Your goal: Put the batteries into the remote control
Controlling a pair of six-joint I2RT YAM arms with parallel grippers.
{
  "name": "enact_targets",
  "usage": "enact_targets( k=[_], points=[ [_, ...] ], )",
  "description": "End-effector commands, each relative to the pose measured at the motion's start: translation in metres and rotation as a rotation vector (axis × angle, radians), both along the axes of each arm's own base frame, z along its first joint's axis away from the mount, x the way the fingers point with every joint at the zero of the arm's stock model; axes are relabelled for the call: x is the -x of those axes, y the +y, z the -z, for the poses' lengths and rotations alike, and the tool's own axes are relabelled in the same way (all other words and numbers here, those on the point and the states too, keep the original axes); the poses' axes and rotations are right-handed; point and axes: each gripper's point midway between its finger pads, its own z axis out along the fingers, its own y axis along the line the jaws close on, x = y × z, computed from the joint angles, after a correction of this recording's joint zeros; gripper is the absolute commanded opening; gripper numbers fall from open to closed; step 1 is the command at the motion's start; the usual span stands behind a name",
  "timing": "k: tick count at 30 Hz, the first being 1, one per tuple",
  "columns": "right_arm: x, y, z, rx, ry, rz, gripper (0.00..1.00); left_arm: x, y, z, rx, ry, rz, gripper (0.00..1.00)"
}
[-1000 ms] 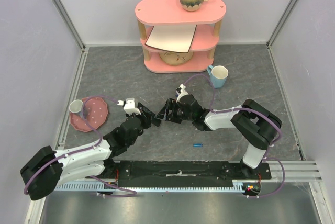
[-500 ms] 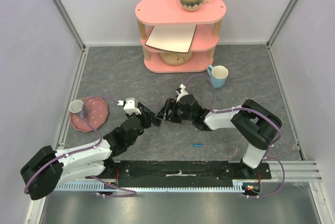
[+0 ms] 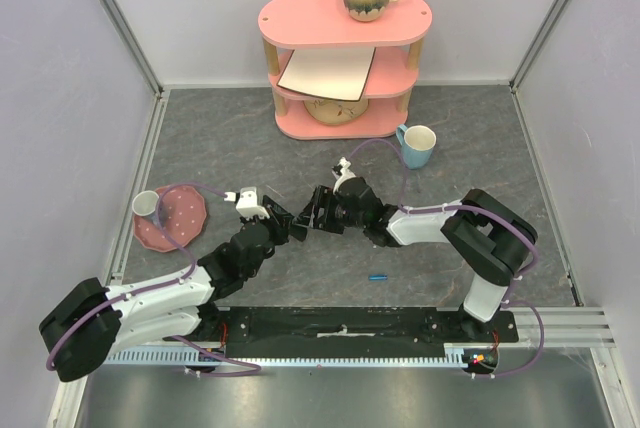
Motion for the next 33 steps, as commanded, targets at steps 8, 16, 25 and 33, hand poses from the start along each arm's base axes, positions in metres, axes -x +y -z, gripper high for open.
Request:
enact_targets(
  k=[8,16,25,33],
  points=[
    [0.008,-0.002,0.023,0.082,0.018,-0.007,0.74,0.011,0.010,0.029,-0.104,0.077,0.012,0.02],
    [0.011,-0.004,0.036,0.118,0.036,-0.010,0.73,0.011,0.009,0.028,-0.101,0.075,0.017,0.02],
    [0.012,-0.009,0.049,0.199,0.061,-0.014,0.63,0.010,0.009,0.026,-0.106,0.066,0.021,0.02],
    [0.016,-0.017,0.062,0.270,0.093,-0.025,0.50,0.009,0.011,0.024,-0.112,0.060,0.010,0.02]
  ],
)
